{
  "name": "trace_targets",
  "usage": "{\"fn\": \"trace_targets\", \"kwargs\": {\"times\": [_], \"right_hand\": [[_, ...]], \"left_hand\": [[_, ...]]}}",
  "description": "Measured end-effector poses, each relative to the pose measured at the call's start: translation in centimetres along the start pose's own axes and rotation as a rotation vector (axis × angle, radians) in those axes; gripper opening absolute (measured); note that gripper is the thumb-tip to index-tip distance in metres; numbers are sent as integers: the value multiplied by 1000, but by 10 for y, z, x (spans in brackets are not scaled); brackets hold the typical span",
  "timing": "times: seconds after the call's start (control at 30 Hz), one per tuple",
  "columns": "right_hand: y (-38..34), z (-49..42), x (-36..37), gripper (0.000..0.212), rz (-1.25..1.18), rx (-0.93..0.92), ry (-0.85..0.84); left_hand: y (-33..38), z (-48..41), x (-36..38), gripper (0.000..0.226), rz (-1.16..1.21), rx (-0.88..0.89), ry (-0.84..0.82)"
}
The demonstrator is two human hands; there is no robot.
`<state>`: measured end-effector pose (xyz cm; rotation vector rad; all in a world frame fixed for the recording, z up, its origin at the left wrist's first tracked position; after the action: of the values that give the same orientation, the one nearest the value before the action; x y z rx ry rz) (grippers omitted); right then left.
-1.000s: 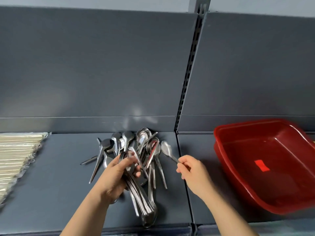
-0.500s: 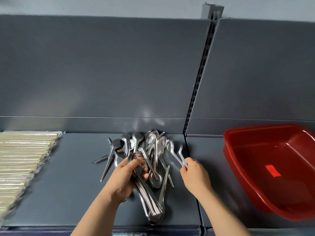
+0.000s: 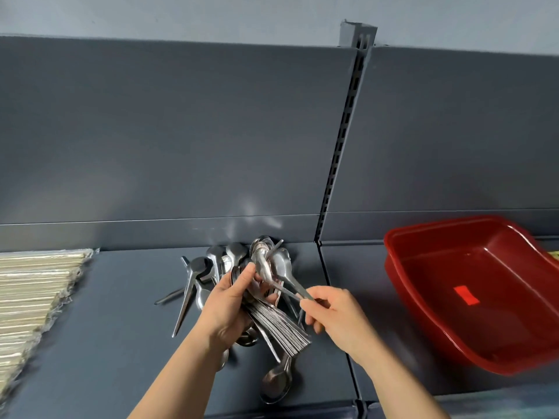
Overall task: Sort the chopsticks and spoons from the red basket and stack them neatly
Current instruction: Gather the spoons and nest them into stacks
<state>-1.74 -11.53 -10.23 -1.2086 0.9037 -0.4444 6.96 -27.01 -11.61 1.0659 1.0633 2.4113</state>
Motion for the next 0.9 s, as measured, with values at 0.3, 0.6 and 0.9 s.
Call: {"fn": "trace_targets", "kwargs": {"times": [0.3, 0.6, 0.9], "right_hand": [[-13, 5, 40, 36, 59, -52, -93], [-10, 13, 56, 17, -6, -2, -164], [-16, 11, 46, 11, -33, 12, -344]], "left_hand": [[21, 5, -9, 25, -94, 110, -78], [19, 1, -29, 21, -118, 84, -75], [7, 16, -26, 28, -156, 76, -19]]}}
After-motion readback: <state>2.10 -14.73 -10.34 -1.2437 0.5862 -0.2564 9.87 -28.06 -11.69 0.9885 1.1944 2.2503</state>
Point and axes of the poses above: each hand's wrist, its own z-axis away from the middle knuckle, its own x-axis out of the palm, y = z × x, the point moved 7 cm from there along -z, towards the middle knuckle, and after that the axes turned 7 degrees about y, right-handed, at the moved point
